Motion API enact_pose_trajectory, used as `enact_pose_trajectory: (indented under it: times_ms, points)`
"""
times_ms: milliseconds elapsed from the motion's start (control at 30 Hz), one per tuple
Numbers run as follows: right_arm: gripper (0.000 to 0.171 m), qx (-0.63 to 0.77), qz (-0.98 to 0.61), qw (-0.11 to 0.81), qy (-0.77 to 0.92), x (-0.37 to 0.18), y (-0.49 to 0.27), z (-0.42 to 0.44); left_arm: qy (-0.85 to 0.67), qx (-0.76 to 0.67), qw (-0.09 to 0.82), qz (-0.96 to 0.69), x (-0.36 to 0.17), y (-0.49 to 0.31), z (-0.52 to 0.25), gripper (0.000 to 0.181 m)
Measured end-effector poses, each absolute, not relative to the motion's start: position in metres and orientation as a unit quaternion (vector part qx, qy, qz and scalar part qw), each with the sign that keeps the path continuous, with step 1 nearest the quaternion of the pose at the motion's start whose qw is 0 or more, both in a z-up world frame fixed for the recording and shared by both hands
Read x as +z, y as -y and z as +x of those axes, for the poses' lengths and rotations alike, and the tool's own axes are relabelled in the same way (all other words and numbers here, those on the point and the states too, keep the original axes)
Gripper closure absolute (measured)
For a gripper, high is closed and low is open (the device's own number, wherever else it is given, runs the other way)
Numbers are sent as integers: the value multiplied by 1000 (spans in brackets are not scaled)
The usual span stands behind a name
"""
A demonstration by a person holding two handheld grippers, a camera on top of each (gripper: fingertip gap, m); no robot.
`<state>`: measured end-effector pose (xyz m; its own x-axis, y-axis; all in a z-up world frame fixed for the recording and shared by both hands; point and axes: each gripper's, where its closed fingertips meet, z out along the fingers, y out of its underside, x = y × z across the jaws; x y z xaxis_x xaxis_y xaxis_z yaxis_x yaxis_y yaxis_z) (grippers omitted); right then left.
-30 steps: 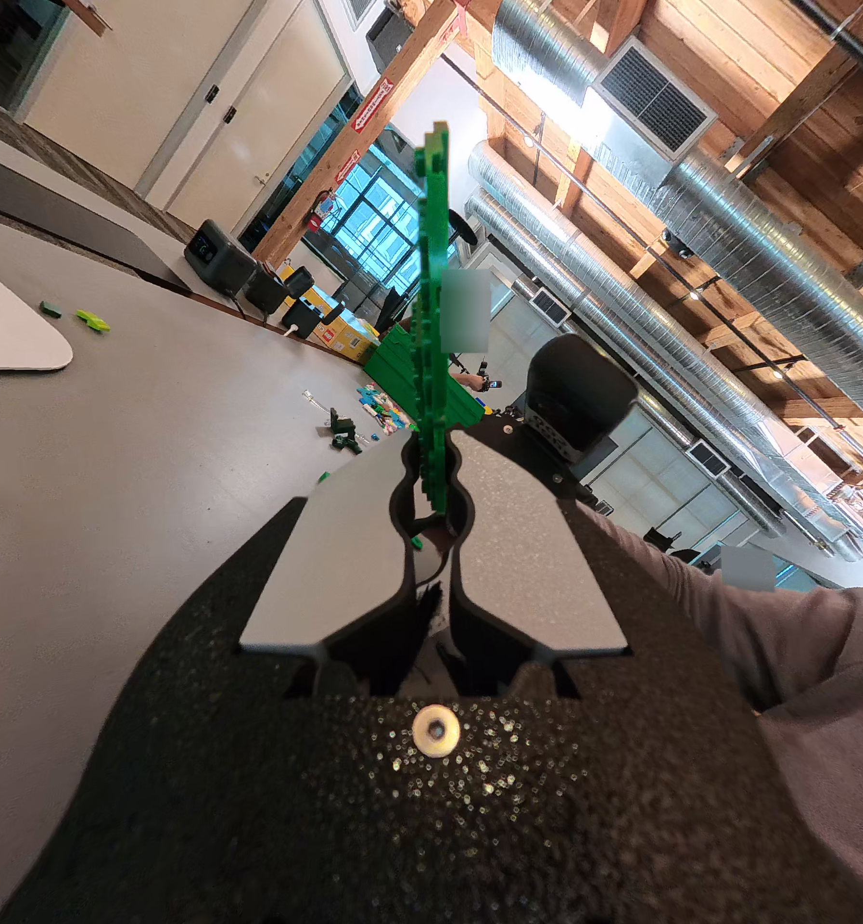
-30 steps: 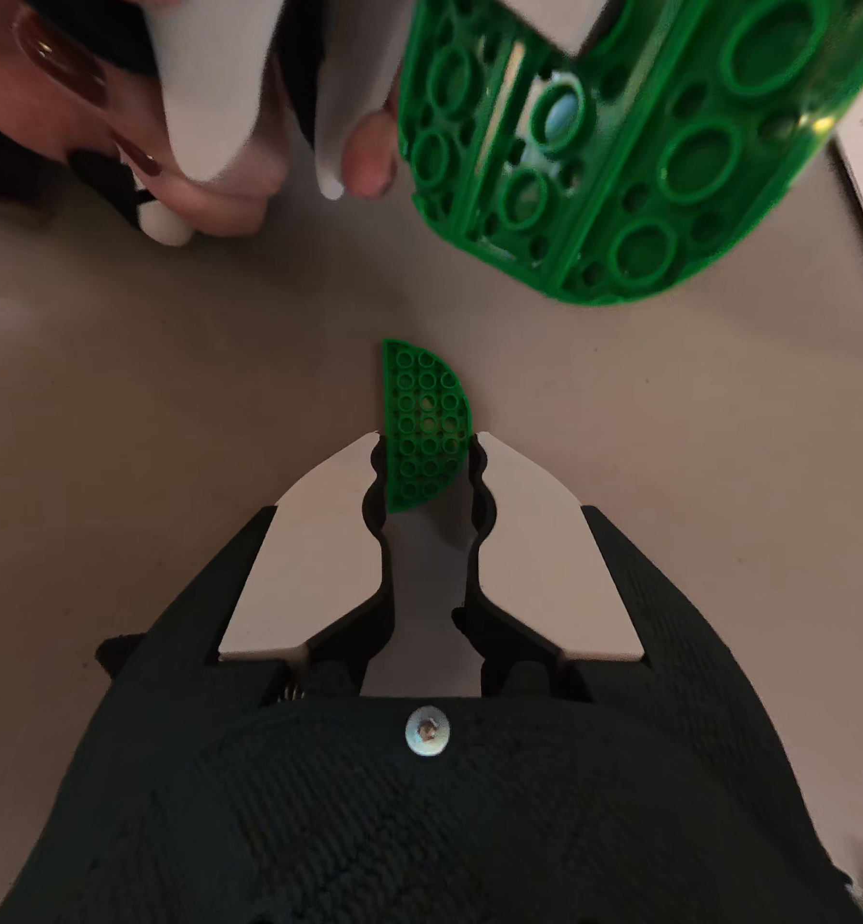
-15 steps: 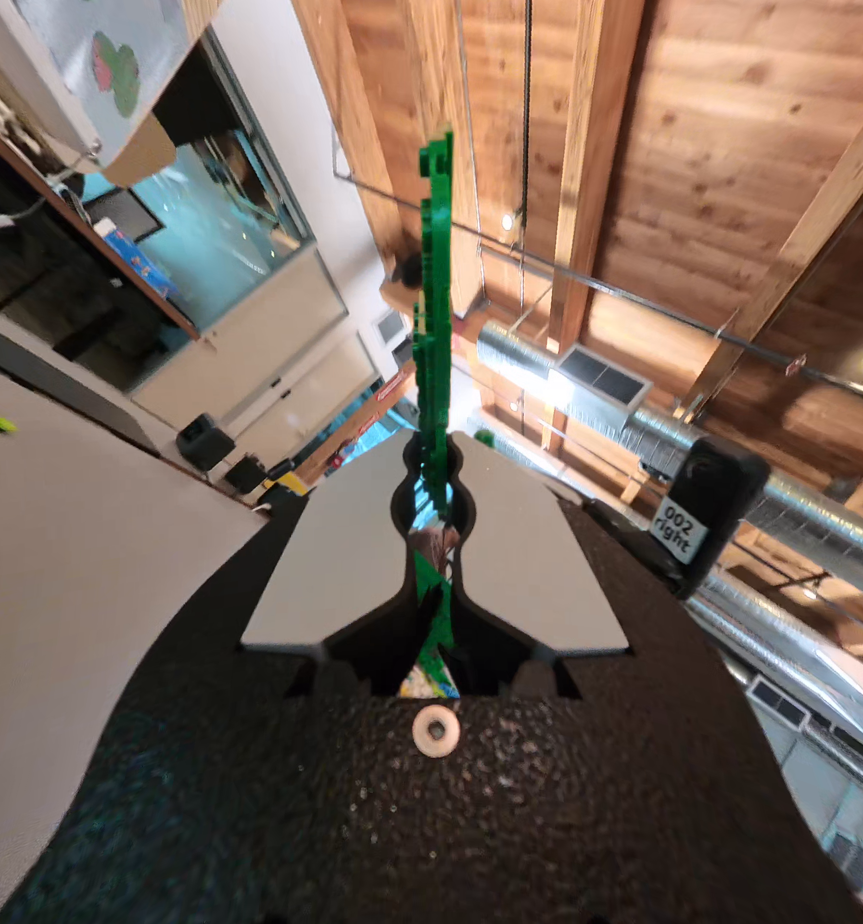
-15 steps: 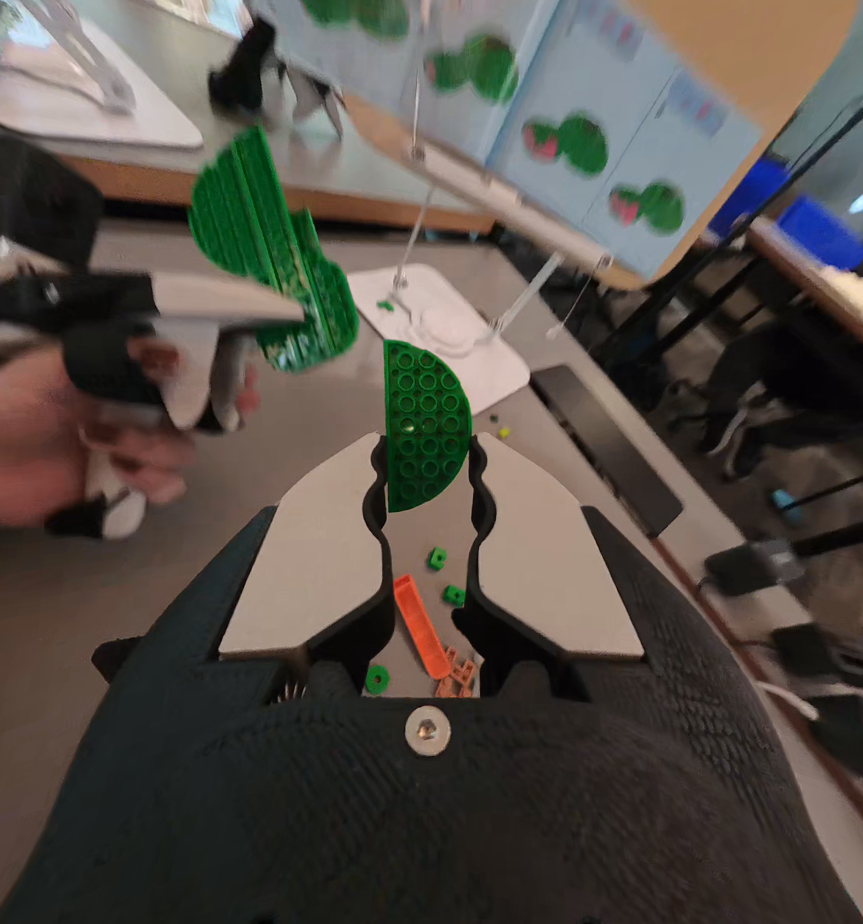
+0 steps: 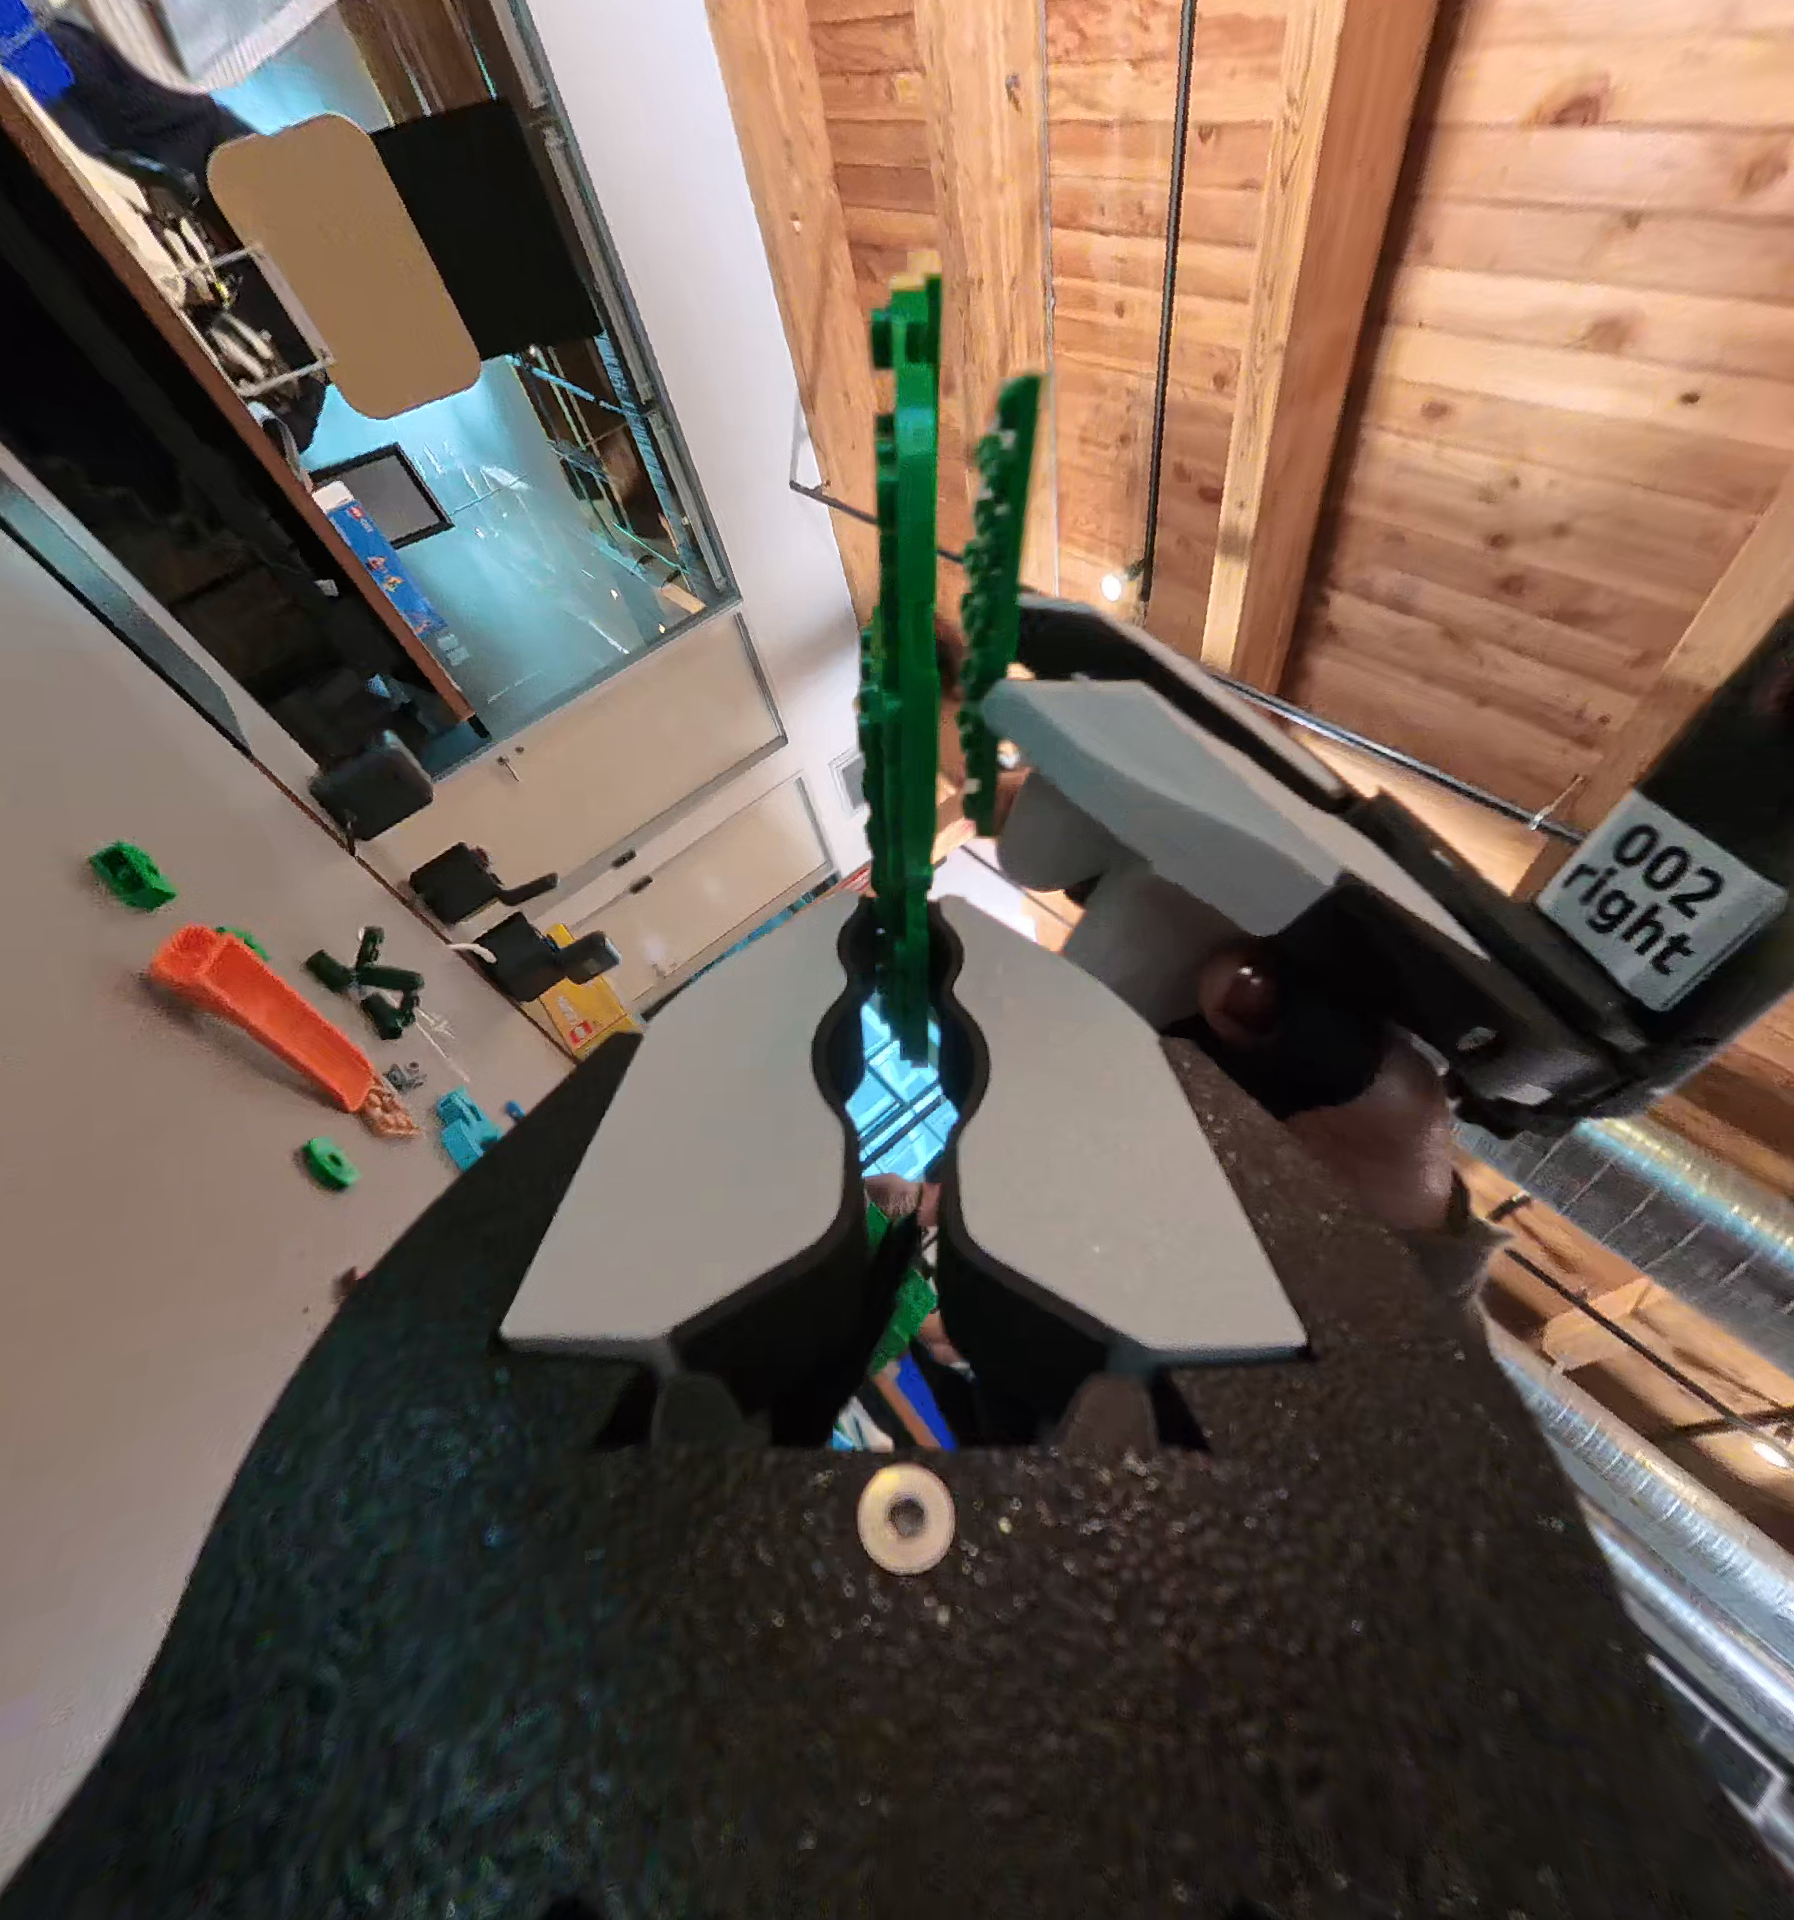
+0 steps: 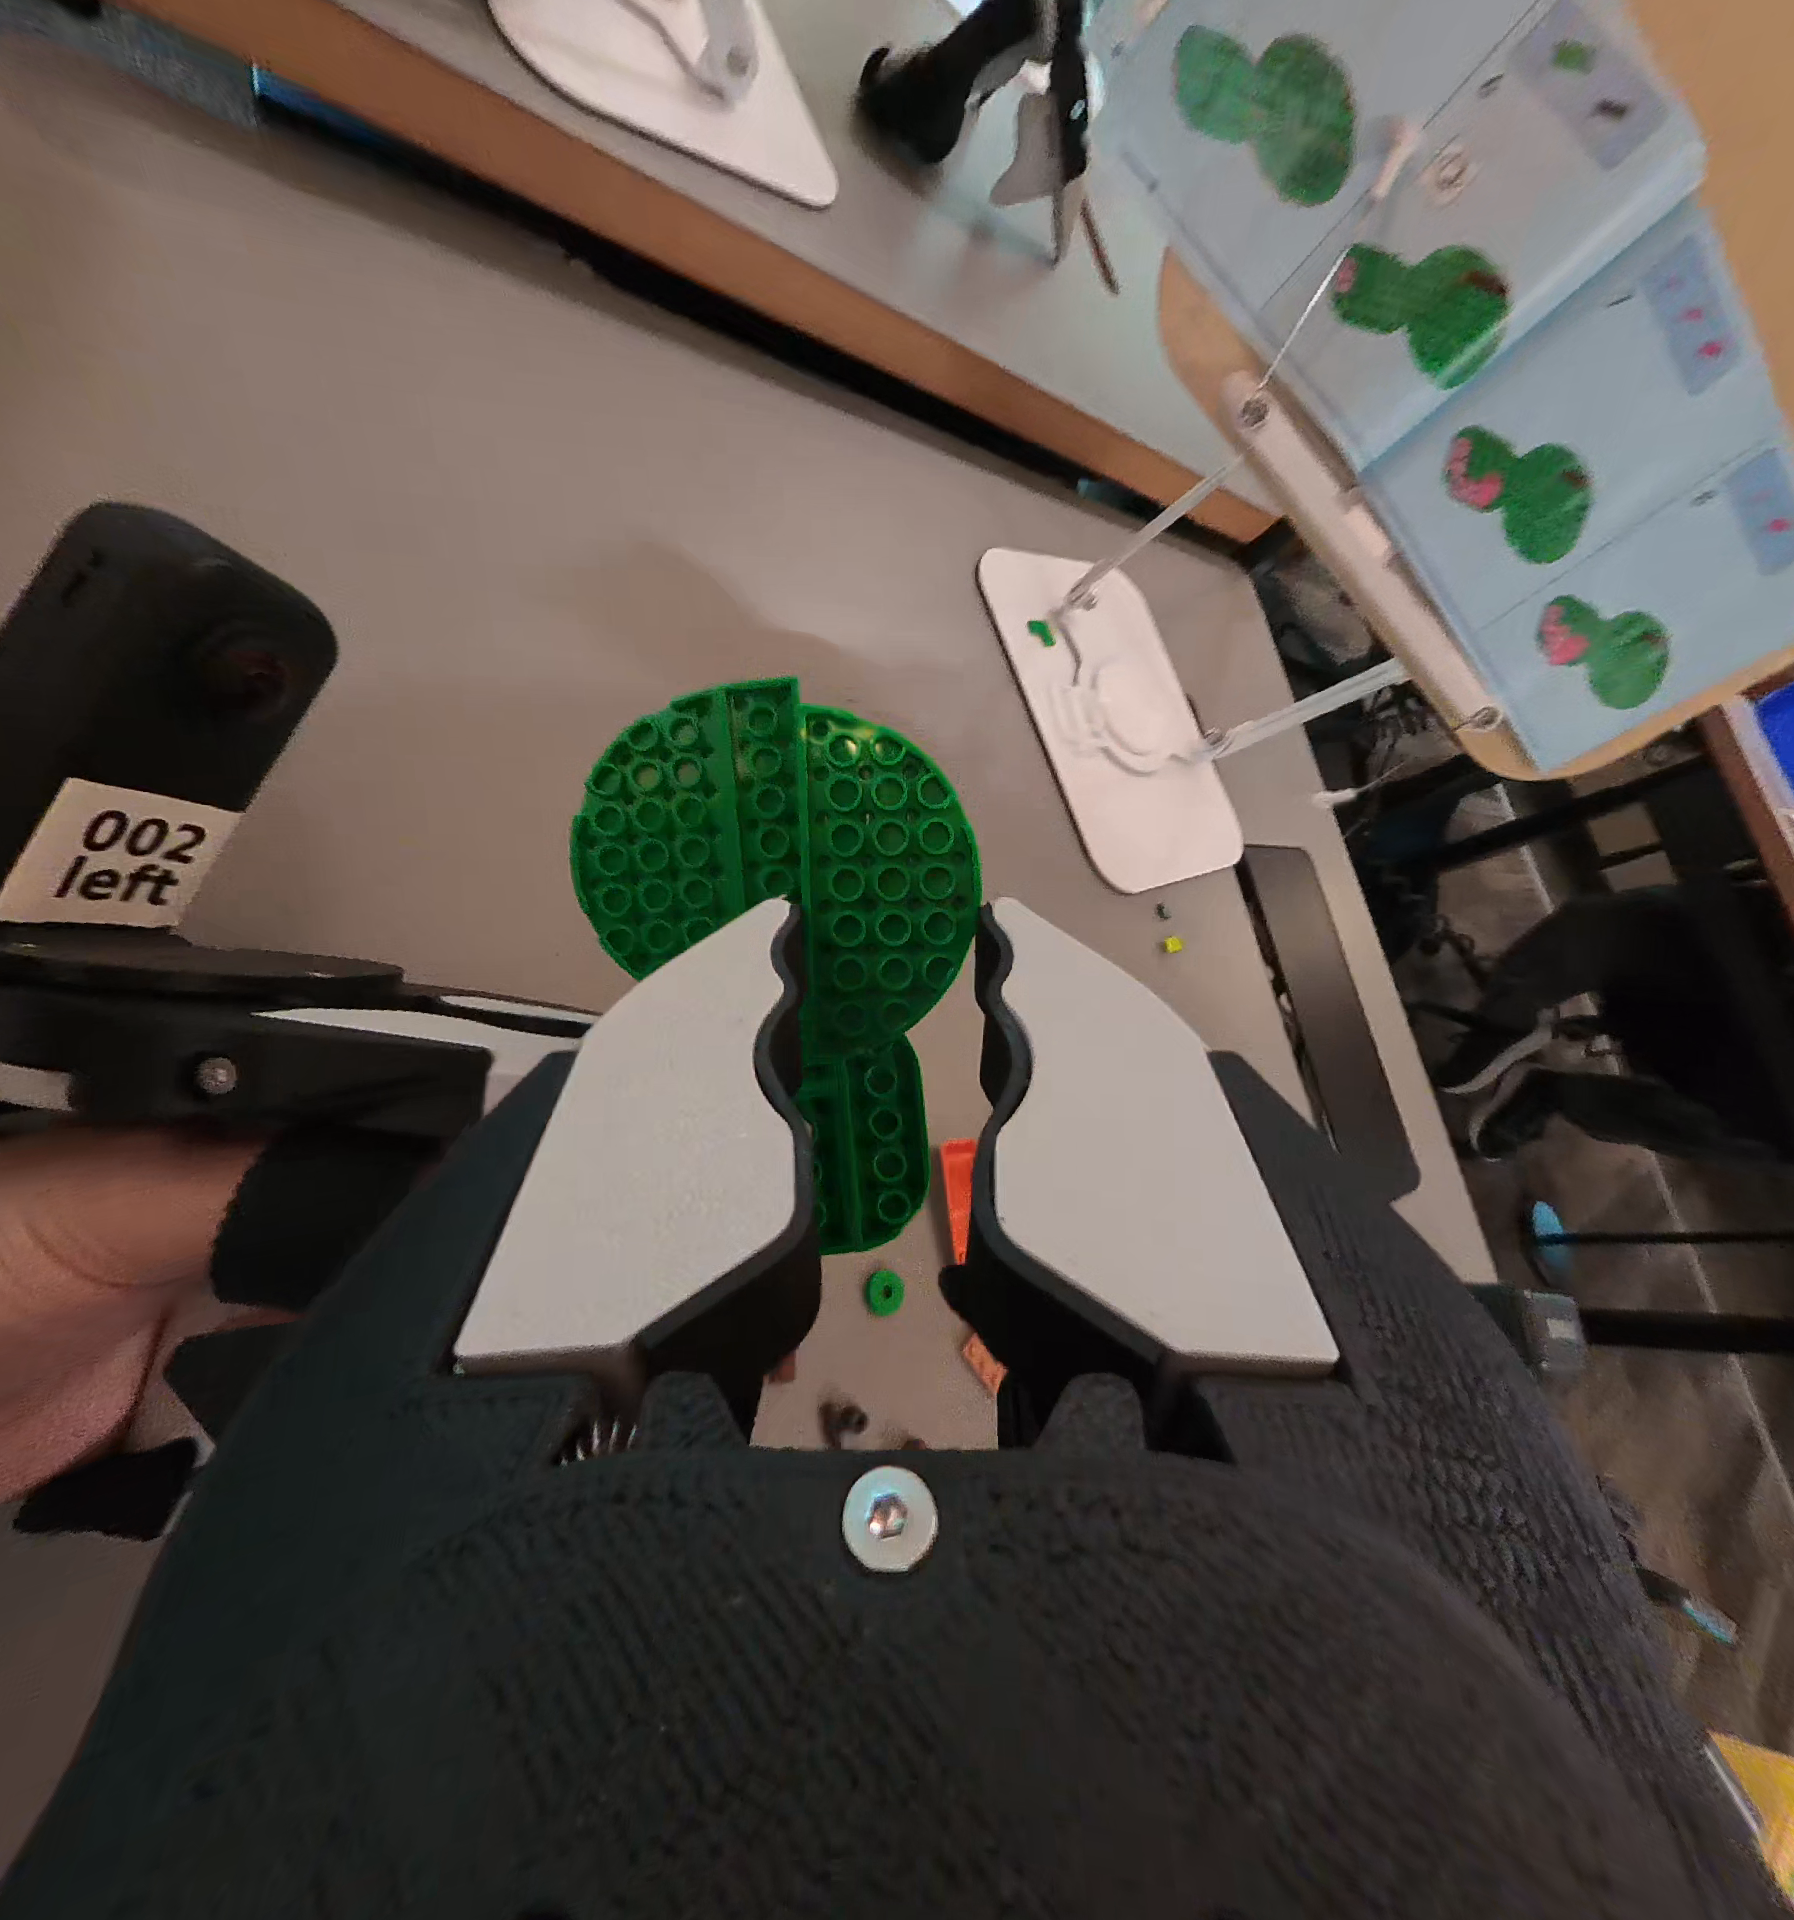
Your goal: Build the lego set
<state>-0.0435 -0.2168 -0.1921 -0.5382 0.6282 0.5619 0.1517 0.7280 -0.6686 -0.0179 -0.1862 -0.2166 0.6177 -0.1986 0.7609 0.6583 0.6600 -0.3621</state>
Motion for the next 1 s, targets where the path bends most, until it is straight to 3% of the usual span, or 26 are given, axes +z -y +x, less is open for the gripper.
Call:
enact_pose_trajectory:
  times_ms: [367,1000]
  points:
    - [141,225,-219,418,853,-211,226,-33,377,-260,819,-347,-228,196,-12,173]
    - [132,309,-314,289,850,-231,199,-17,384,-356,743,-417,-254,177,19,173]
